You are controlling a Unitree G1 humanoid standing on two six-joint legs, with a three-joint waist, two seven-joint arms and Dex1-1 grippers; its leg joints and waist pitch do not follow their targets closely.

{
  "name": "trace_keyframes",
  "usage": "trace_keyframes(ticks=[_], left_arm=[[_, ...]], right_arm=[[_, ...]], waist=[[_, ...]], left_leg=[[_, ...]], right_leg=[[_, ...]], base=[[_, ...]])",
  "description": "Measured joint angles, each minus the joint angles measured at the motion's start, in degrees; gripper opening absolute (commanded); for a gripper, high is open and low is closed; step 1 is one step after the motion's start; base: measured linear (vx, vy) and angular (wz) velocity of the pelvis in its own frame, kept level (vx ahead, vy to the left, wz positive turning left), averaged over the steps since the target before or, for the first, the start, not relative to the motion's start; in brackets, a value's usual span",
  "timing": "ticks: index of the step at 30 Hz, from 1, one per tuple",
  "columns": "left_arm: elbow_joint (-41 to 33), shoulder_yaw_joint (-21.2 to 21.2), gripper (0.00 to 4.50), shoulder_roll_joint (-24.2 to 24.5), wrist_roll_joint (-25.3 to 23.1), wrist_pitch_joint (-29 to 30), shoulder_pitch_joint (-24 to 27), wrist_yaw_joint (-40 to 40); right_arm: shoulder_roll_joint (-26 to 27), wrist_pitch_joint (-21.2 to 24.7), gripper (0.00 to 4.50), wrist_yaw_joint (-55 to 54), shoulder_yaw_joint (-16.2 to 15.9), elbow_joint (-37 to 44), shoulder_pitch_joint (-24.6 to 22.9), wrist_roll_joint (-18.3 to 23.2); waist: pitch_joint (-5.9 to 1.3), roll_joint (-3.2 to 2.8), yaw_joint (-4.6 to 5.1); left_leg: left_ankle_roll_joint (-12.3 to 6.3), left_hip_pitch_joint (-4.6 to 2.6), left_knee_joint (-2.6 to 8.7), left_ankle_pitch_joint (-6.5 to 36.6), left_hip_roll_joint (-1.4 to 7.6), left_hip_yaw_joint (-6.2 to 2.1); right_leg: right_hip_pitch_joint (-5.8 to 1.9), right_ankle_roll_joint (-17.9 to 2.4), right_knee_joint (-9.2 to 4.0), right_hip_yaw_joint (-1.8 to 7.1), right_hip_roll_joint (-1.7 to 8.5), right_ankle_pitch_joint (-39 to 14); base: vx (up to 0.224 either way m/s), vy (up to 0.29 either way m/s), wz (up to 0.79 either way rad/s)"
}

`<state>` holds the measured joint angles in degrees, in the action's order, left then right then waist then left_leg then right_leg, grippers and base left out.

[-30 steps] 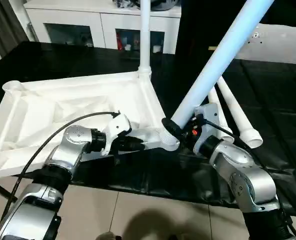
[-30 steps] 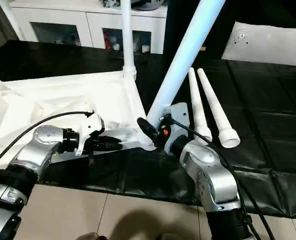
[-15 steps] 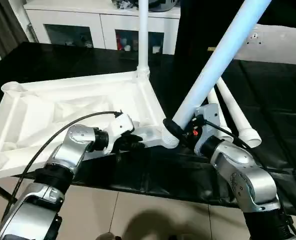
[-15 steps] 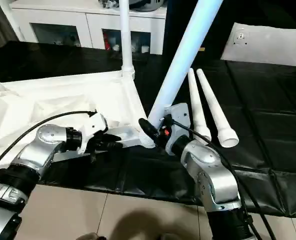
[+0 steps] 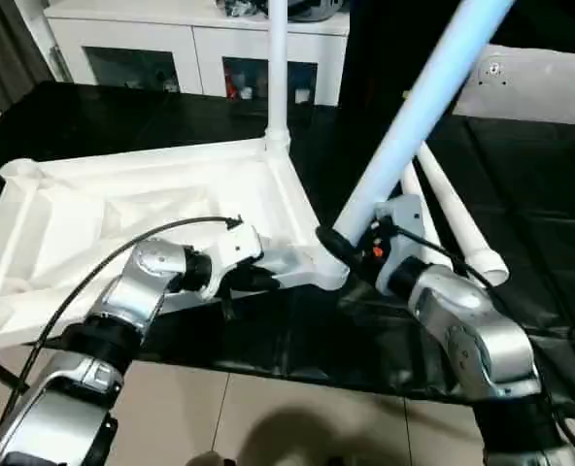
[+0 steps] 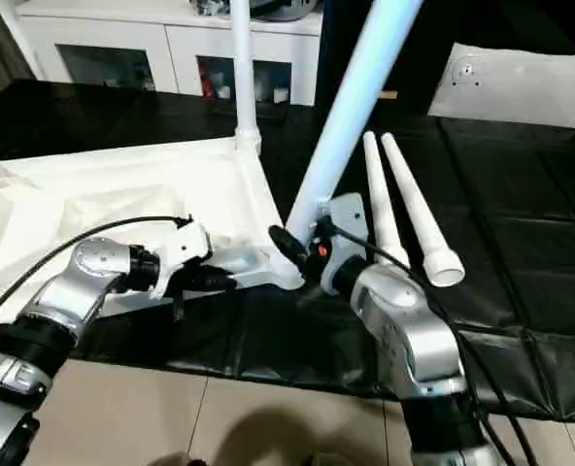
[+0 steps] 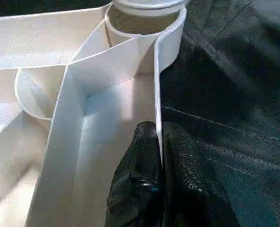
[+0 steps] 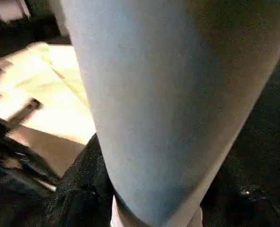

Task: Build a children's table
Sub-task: Insert table leg to table base

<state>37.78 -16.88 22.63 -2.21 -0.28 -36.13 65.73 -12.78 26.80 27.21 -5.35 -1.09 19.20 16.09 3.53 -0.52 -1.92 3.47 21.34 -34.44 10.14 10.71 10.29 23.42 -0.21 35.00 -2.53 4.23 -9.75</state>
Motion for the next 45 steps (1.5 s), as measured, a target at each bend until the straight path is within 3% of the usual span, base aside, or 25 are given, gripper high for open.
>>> trace_keyframes(ticks=[11, 21, 45], left_arm=[[4.5, -1.0, 0.0, 0.6, -0.3, -5.0, -2.1, 4.1], [6.0, -1.0, 0.0, 0.9, 0.0, -6.1, -2.8, 7.5], [9.8, -1.6, 0.0, 0.7, -0.5, -9.9, -4.4, 9.1]], right_arm=[[-3.0, 0.3, 1.93, 8.4, -2.0, -4.8, 3.5, -0.1], [-3.9, -0.4, 1.93, 12.2, -4.1, -6.0, 5.0, -0.5], [-7.9, 4.4, 1.93, 17.3, -4.0, -3.4, 4.6, 1.2]], waist=[[-0.14, 0.39, -0.22], [-0.24, 0.73, -0.5], [-0.24, 0.87, -1.32]], left_leg=[[-0.02, -0.02, 0.04, 0.0, 0.01, 0.0], [-0.03, -0.04, 0.04, 0.0, 0.0, 0.0], [-0.01, -0.23, 0.05, 0.0, 0.02, 0.0]], right_leg=[[-0.03, 0.0, 0.01, -0.03, 0.01, 0.0], [-0.06, 0.0, 0.0, -0.04, 0.03, 0.0], [-0.23, 0.0, 0.02, -0.05, 0.03, 0.0]], base=[[0.0, 0.0, 0.0], [0.0, 0.0, 0.0], [0.0, 0.0, 0.0]])
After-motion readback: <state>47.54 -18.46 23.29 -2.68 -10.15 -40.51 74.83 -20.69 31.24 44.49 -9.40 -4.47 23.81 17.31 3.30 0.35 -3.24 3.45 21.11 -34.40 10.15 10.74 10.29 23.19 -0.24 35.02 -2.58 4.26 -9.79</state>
